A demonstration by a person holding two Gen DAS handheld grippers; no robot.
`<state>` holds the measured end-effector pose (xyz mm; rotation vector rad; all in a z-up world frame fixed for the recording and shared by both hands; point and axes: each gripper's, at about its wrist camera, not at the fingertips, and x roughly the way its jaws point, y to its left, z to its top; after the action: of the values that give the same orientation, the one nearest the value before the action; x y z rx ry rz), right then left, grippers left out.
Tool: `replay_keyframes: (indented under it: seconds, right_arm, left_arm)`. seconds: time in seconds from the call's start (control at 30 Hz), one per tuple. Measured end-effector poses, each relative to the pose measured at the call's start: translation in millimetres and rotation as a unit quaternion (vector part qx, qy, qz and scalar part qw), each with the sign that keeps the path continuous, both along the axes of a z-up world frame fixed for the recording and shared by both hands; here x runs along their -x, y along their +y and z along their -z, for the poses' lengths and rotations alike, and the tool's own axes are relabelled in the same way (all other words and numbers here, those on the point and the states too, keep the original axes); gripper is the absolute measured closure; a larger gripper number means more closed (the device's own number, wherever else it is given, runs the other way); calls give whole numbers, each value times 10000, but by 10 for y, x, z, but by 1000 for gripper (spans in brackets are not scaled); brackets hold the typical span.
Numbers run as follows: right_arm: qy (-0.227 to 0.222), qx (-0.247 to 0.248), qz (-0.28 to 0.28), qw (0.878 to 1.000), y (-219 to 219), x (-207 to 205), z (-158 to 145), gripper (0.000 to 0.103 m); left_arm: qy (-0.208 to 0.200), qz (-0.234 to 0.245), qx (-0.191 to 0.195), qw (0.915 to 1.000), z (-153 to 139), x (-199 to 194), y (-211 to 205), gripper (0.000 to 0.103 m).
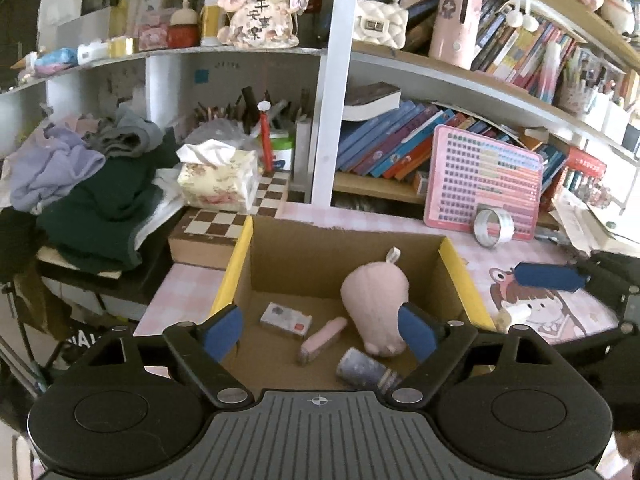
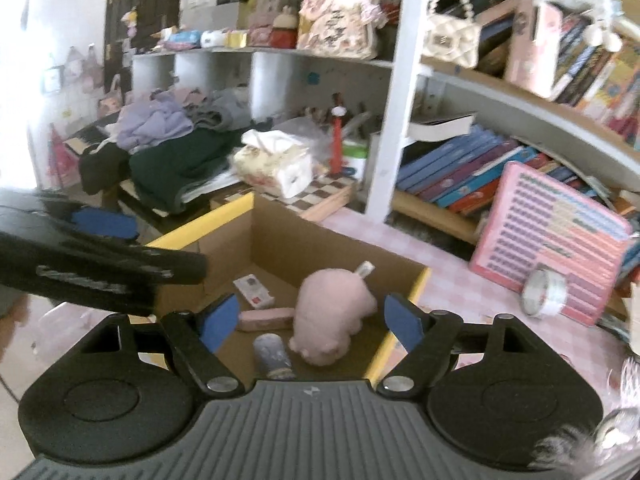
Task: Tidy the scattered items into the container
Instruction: 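Withdraw both open tools from the box back over the table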
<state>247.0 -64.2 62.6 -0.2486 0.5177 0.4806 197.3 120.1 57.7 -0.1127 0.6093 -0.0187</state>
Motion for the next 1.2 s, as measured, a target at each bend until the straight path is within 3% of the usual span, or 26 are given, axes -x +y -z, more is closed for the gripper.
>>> replay_keyframes:
  seconds: [0.2, 0.43, 0.77, 1.2]
  right_arm:
    - [-121, -86, 372, 9992, -101, 350, -10, 21]
    - [60, -137, 719, 9973, -104, 712, 96, 21]
    - [301, -42, 788, 9964, 31, 1079, 319, 21]
    - [774, 66, 861, 9933, 70, 1355, 501, 21]
  left_arm:
    - [-23, -26, 22, 10000, -11, 331, 56, 14]
    - [18, -16, -1, 10000, 49, 652, 77, 14]
    - [282, 98, -260, 9992, 243, 959, 53, 14]
    - [674, 86, -301, 9972, 461, 1286, 3, 13]
